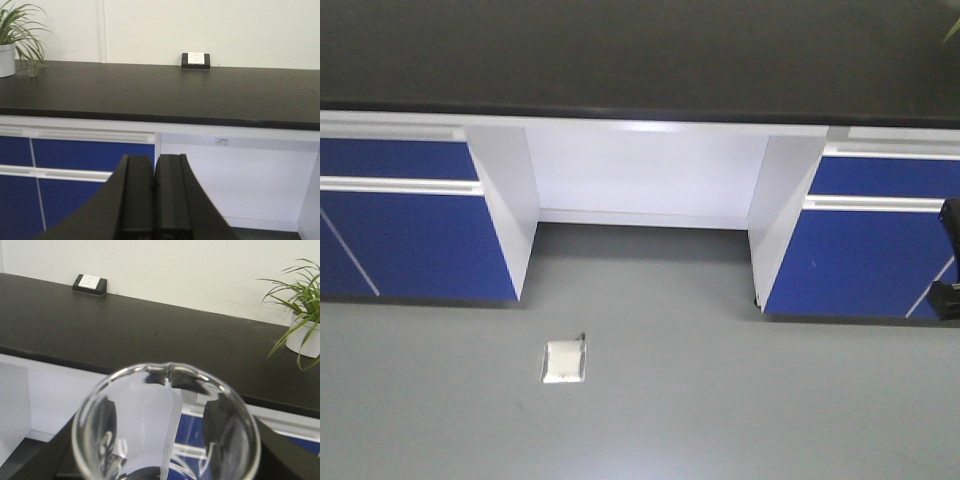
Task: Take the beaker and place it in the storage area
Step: 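Drive the base to the other bench holding the beaker in the right gripper, then extend the right arm forward and lower the beaker onto the bench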
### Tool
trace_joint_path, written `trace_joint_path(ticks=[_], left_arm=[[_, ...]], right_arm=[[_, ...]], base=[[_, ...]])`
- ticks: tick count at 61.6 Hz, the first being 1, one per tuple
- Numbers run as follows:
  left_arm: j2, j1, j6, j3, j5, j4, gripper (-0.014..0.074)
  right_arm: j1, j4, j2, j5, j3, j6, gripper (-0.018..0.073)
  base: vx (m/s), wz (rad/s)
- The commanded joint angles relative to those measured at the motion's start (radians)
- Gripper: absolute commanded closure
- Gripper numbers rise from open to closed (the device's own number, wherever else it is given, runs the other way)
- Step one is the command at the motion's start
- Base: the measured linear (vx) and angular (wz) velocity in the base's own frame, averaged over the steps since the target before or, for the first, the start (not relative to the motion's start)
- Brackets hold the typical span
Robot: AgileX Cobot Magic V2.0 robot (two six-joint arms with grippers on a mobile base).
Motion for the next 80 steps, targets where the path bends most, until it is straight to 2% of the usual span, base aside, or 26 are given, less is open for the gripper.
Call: trace_joint_path(ticks=[1,41,80], left_arm=[[-0.019,-0.006,-0.006,0.022,-0.084,-0.006,0.0605],[-0.019,-0.006,-0.006,0.022,-0.084,-0.006,0.0605],[-0.019,-0.006,-0.006,0.022,-0.084,-0.006,0.0605]], right_arm=[[0.002,0.004,0.003,-0.051,-0.032,0.0,0.0559],[0.002,0.004,0.003,-0.051,-0.032,0.0,0.0559],[0.002,0.004,0.003,-0.051,-0.032,0.0,0.0559]], base=[[0.49,-0.08],[0.41,-0.04],[0.28,-0.01]])
